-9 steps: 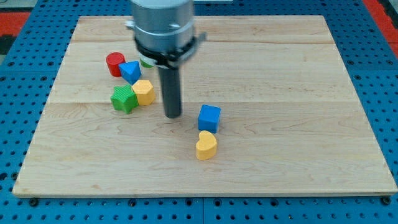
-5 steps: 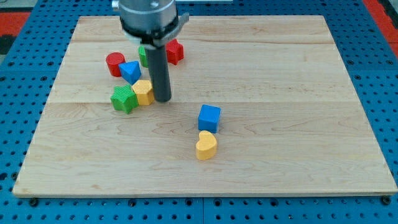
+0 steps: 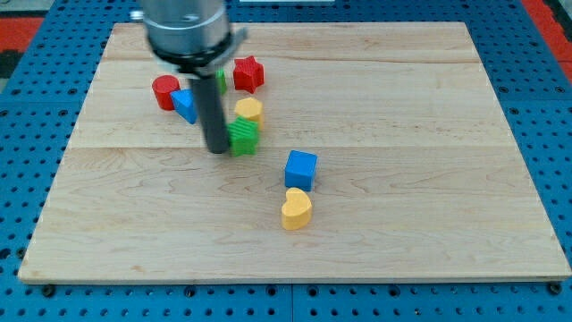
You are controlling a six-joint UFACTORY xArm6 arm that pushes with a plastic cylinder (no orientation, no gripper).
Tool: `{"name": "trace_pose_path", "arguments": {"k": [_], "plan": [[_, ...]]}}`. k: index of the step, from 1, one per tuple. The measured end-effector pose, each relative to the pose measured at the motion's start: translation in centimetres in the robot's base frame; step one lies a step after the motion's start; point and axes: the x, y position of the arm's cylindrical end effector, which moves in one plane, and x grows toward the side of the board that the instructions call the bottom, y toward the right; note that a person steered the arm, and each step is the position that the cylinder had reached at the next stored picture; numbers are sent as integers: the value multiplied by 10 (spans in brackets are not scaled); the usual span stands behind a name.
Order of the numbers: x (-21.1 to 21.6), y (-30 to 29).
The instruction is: Nudge the blue cube left a bit
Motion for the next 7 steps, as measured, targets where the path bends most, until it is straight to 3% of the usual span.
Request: {"name": "trace_pose_path", "arguments": {"k": [2,4,5,6,7], "plan": [[-10,17],[-19,102],[7,154],[68,128],[81,112]]}}
